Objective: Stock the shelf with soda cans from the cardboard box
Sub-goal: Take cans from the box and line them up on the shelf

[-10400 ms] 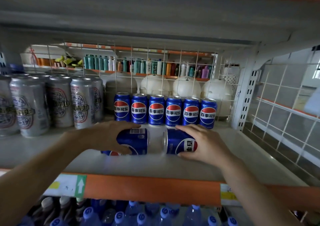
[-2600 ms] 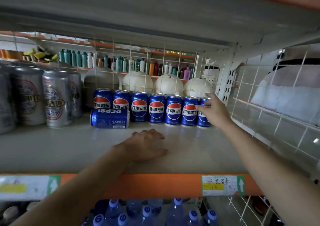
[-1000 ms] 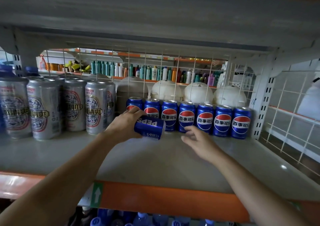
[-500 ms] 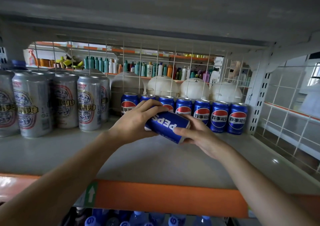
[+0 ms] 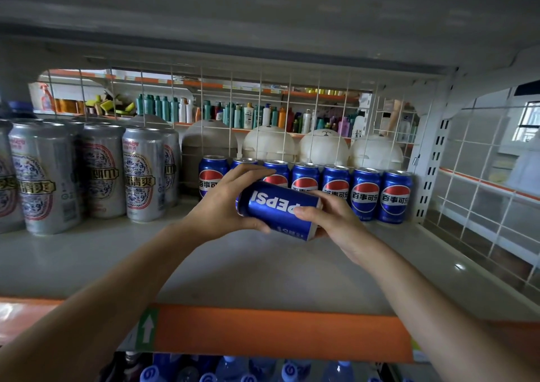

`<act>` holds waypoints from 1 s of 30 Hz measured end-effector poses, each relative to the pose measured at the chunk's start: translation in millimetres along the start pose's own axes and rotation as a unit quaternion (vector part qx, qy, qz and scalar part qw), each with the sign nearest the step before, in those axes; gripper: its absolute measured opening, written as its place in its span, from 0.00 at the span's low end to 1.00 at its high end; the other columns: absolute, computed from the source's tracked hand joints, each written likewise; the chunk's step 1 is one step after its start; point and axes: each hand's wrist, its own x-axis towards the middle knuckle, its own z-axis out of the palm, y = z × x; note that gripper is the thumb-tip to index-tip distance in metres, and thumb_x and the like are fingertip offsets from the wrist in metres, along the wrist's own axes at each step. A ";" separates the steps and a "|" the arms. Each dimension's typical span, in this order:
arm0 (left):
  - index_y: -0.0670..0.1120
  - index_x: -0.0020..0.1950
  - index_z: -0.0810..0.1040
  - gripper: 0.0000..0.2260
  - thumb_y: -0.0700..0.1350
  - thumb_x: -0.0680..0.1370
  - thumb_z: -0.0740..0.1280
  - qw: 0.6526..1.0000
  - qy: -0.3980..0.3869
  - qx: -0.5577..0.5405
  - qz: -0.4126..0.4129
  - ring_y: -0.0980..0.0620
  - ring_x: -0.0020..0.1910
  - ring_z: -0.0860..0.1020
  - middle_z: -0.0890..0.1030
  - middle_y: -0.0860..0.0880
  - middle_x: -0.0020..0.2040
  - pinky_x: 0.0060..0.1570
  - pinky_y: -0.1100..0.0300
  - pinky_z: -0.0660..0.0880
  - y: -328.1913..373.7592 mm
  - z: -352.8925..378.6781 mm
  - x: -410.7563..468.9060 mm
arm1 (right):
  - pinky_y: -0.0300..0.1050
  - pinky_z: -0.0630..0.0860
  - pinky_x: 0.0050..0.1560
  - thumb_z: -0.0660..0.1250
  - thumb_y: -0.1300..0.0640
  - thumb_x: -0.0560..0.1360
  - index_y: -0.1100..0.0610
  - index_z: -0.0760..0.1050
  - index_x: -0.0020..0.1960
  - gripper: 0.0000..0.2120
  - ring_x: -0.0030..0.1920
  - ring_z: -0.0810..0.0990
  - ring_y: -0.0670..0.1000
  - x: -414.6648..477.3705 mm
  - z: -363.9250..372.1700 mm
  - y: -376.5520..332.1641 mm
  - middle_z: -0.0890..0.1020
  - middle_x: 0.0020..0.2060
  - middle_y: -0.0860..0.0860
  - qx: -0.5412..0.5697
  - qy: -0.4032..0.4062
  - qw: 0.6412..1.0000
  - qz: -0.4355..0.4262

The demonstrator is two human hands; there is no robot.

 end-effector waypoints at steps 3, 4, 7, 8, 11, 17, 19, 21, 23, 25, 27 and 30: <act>0.63 0.67 0.60 0.40 0.68 0.59 0.72 0.996 0.012 -0.083 -0.033 0.61 0.64 0.69 0.64 0.66 0.63 0.57 0.70 0.72 -0.4 0.5 -0.6 | 0.42 0.79 0.38 0.71 0.55 0.70 0.50 0.75 0.50 0.10 0.41 0.83 0.46 -0.5 -0.8 -0.5 0.83 0.46 0.51 -0.002 0.005 1.000 -0.001; 0.63 0.67 0.60 0.40 0.68 0.59 0.72 0.993 0.016 -0.113 -0.043 0.61 0.64 0.69 0.65 0.64 0.63 0.56 0.72 0.71 0.1 1.2 -0.8 | 0.41 0.79 0.37 0.73 0.55 0.69 0.51 0.75 0.50 0.12 0.41 0.83 0.46 -0.6 -0.8 -0.9 0.83 0.45 0.51 0.004 0.011 1.000 -0.008; 0.59 0.68 0.61 0.36 0.59 0.64 0.74 0.969 0.020 -0.232 -0.082 0.55 0.65 0.71 0.68 0.55 0.66 0.53 0.68 0.75 4.1 4.0 -0.6 | 0.38 0.78 0.34 0.69 0.53 0.64 0.51 0.76 0.51 0.16 0.39 0.83 0.44 0.1 -0.6 -2.7 0.84 0.40 0.47 0.041 0.035 0.998 -0.032; 0.59 0.67 0.62 0.36 0.58 0.63 0.75 0.958 0.019 -0.272 -0.093 0.53 0.64 0.71 0.69 0.52 0.66 0.51 0.66 0.76 6.5 4.0 -0.4 | 0.37 0.78 0.34 0.69 0.53 0.64 0.51 0.76 0.51 0.16 0.39 0.83 0.44 0.0 -0.6 -3.3 0.84 0.39 0.46 0.053 0.038 0.997 -0.042; 0.59 0.67 0.64 0.41 0.65 0.57 0.75 0.925 0.018 -0.358 -0.126 0.52 0.60 0.76 0.72 0.50 0.64 0.47 0.64 0.77 11.7 1.0 1.3 | 0.34 0.76 0.34 0.70 0.54 0.63 0.52 0.75 0.53 0.19 0.40 0.83 0.42 -0.9 0.9 -3.8 0.84 0.41 0.44 0.073 0.039 0.994 -0.074; 0.50 0.60 0.73 0.36 0.60 0.57 0.78 0.891 0.008 -0.428 -0.151 0.49 0.52 0.81 0.81 0.47 0.53 0.44 0.59 0.79 13.0 -1.3 4.2 | 0.41 0.79 0.50 0.73 0.50 0.58 0.53 0.74 0.58 0.28 0.52 0.82 0.48 1.1 3.5 1.5 0.83 0.50 0.49 0.077 0.020 0.990 -0.112; 0.48 0.61 0.73 0.35 0.59 0.58 0.78 0.893 0.020 -0.426 -0.145 0.47 0.53 0.81 0.81 0.45 0.53 0.46 0.57 0.79 12.1 -2.1 4.0 | 0.40 0.78 0.50 0.74 0.50 0.57 0.51 0.73 0.58 0.30 0.53 0.81 0.47 2.2 3.4 2.2 0.82 0.52 0.49 0.066 0.008 0.992 -0.108; 0.46 0.63 0.72 0.36 0.57 0.59 0.79 0.894 0.025 -0.425 -0.138 0.46 0.53 0.81 0.81 0.44 0.54 0.47 0.56 0.79 12.3 -4.2 3.0 | 0.39 0.77 0.48 0.77 0.49 0.55 0.50 0.72 0.59 0.34 0.54 0.81 0.46 3.2 3.2 1.7 0.81 0.54 0.48 0.059 -0.014 0.995 -0.084; 0.45 0.65 0.71 0.37 0.54 0.61 0.79 0.896 0.018 -0.425 -0.127 0.46 0.54 0.80 0.81 0.45 0.54 0.48 0.57 0.78 12.6 -7.1 1.9 | 0.39 0.77 0.46 0.80 0.41 0.51 0.48 0.70 0.62 0.42 0.54 0.81 0.47 3.9 2.9 -0.9 0.82 0.54 0.46 0.087 -0.029 0.995 -0.042; 0.45 0.67 0.69 0.36 0.50 0.62 0.78 0.899 0.003 -0.423 -0.112 0.46 0.54 0.80 0.80 0.45 0.55 0.49 0.57 0.78 13.7 -10.2 1.2 | 0.41 0.79 0.42 0.79 0.33 0.47 0.48 0.71 0.62 0.47 0.51 0.82 0.47 3.4 1.0 -4.0 0.83 0.52 0.46 0.124 -0.029 0.992 -0.004; 0.46 0.67 0.69 0.36 0.50 0.63 0.78 0.898 -0.016 -0.428 -0.099 0.48 0.55 0.79 0.80 0.47 0.56 0.49 0.58 0.77 15.8 -12.6 1.1 | 0.47 0.81 0.43 0.79 0.33 0.46 0.51 0.73 0.62 0.48 0.50 0.83 0.49 2.5 -2.2 -6.2 0.83 0.52 0.49 0.159 -0.038 0.986 0.035; 0.49 0.66 0.69 0.36 0.50 0.62 0.79 0.889 -0.034 -0.447 -0.091 0.51 0.55 0.79 0.79 0.49 0.57 0.49 0.59 0.77 19.1 -16.1 1.1 | 0.52 0.81 0.48 0.81 0.38 0.48 0.55 0.75 0.60 0.44 0.50 0.82 0.54 0.3 -6.7 -6.5 0.83 0.52 0.54 0.179 -0.093 0.976 0.080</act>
